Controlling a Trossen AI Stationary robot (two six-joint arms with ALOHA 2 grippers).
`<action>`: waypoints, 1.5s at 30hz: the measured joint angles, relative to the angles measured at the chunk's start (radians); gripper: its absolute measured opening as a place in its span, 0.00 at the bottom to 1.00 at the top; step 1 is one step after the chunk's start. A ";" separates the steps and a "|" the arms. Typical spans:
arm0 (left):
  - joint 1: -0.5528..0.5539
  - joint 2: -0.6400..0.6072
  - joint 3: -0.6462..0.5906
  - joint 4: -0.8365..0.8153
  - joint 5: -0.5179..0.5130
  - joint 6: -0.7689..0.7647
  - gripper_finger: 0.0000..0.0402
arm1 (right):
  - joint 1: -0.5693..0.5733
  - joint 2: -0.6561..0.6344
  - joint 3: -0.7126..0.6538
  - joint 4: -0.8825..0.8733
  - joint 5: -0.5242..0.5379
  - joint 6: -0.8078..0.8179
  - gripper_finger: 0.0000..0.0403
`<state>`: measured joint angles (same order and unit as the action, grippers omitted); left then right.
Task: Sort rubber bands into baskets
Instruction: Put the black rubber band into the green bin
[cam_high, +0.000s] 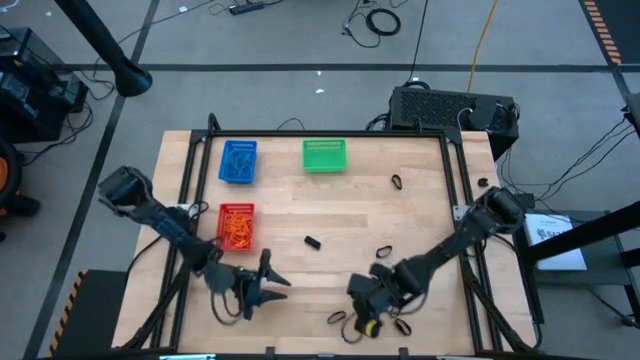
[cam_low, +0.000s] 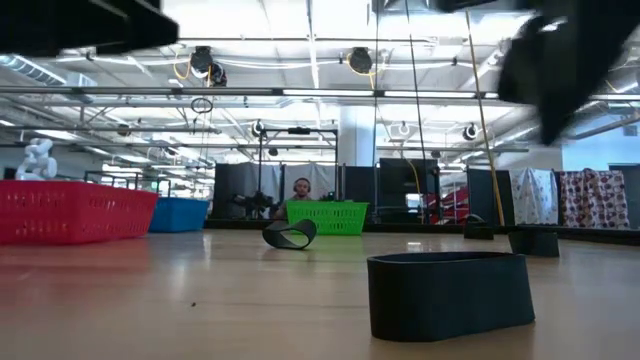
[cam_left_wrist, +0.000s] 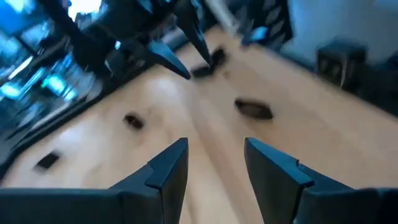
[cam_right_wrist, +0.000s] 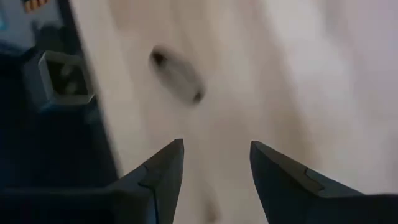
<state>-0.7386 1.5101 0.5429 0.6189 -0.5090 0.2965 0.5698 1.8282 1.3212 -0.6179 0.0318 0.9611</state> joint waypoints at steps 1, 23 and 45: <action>0.028 0.012 -0.035 0.105 0.054 0.016 0.41 | 0.018 0.000 0.000 -0.003 -0.016 0.039 0.44; 0.222 0.036 -0.136 0.430 0.464 -0.100 0.41 | 0.244 0.006 -0.032 -0.191 0.092 0.506 0.44; 0.221 0.037 -0.136 0.356 0.473 -0.159 0.41 | 0.240 0.005 -0.239 0.049 -0.037 0.581 0.30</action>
<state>-0.5175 1.5467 0.4072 0.9752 -0.0360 0.1375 0.8097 1.8335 1.0818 -0.5694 -0.0048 1.5424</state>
